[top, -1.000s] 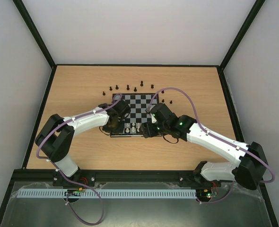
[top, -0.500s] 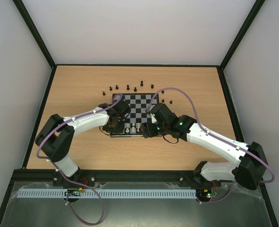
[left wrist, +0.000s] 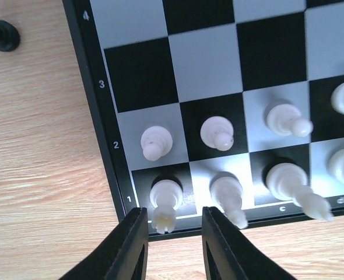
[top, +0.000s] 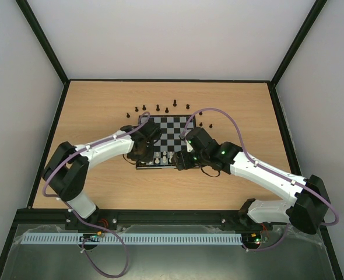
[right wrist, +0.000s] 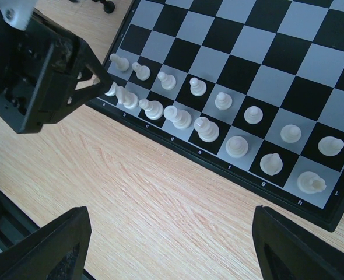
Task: Set up the chess pieces on the board
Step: Place the chess piece on the chessboard, then reset both arms
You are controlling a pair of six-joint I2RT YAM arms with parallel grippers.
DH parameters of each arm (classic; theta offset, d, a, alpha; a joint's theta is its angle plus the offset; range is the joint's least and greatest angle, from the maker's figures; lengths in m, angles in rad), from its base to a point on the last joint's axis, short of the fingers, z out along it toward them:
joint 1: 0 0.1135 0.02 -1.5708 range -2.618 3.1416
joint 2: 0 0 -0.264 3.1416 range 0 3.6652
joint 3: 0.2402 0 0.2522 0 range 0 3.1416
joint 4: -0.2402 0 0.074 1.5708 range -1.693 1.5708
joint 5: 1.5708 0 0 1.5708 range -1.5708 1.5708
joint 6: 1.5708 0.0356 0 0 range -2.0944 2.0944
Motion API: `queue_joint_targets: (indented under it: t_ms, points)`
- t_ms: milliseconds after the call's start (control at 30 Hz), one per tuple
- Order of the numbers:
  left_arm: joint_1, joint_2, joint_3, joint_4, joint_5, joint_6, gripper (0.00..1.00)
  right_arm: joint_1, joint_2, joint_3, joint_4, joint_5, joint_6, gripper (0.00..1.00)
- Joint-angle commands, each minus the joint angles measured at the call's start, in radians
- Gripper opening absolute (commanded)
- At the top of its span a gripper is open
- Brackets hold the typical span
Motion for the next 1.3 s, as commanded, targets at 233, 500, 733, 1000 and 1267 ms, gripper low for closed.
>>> queue_joint_targets:
  t_ms: [233, 500, 733, 1000, 1267]
  points:
    - [-0.004, -0.187, 0.128, -0.116, -0.043, -0.001, 0.42, -0.005, -0.019, -0.015, -0.008, -0.008, -0.001, 0.87]
    - [-0.027, -0.393, 0.099, -0.035, -0.034, -0.011, 0.54, -0.006, -0.094, -0.029, 0.022, 0.039, 0.011, 0.99]
    - [-0.045, -0.585, -0.090, 0.196, 0.053, -0.033, 0.66, -0.005, -0.144, -0.048, 0.057, 0.012, 0.033, 0.98]
    - [-0.050, -0.740, -0.144, 0.243, 0.044, -0.028, 0.99, -0.005, -0.282, -0.154, 0.109, 0.007, 0.104, 0.99]
    - [-0.050, -0.853, -0.232, 0.286, 0.053, -0.040, 0.99, -0.005, -0.417, -0.222, 0.091, 0.072, 0.153, 0.99]
